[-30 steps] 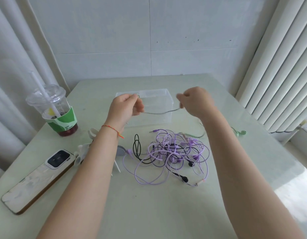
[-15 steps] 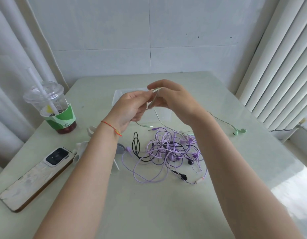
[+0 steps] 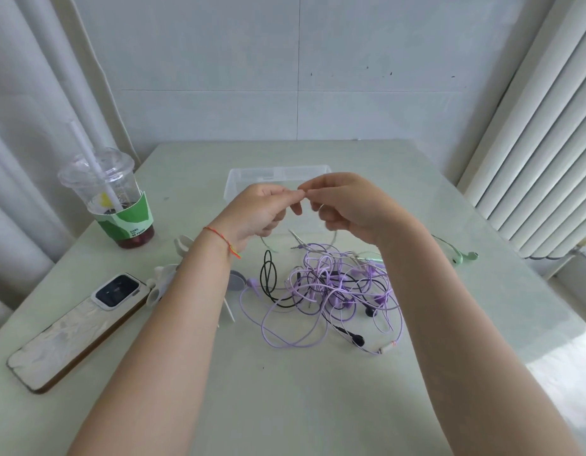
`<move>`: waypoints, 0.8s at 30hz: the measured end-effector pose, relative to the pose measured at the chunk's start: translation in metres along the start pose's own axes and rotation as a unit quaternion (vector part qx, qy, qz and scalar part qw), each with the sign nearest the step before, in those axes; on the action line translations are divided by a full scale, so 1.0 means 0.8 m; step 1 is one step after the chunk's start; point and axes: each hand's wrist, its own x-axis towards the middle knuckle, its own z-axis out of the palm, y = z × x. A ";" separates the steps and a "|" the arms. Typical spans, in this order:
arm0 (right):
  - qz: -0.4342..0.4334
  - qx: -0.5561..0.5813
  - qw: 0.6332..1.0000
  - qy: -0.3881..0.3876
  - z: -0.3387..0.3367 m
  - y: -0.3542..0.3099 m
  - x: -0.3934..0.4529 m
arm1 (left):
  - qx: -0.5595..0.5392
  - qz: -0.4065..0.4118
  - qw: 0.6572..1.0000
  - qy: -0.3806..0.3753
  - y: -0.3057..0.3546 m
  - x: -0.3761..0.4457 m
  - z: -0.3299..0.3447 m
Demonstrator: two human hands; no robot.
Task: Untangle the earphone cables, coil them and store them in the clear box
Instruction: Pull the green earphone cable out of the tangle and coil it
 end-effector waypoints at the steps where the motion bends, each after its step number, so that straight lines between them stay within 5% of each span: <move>1: -0.003 -0.045 0.999 0.006 -0.002 0.000 0.001 | -0.009 -0.003 1.000 -0.007 0.000 0.000 -0.002; 4: -0.010 -0.134 0.989 0.058 -0.008 0.000 0.001 | -0.030 -0.017 0.999 -0.020 -0.003 0.001 -0.007; 8: -0.045 -0.094 0.975 0.198 -0.020 0.006 0.012 | -0.080 -0.032 0.995 -0.053 -0.006 0.003 -0.006; 11: -0.054 -0.065 0.968 0.235 -0.026 0.006 0.014 | -0.135 -0.041 0.986 -0.093 -0.003 0.003 -0.001; 18: -0.019 -0.045 0.979 0.196 -0.012 0.015 0.015 | -0.388 0.036 0.904 -0.175 0.011 -0.005 -0.001; 24: -0.015 -0.183 0.982 0.048 0.003 0.014 0.007 | -0.332 0.056 0.937 -0.093 0.012 -0.005 0.000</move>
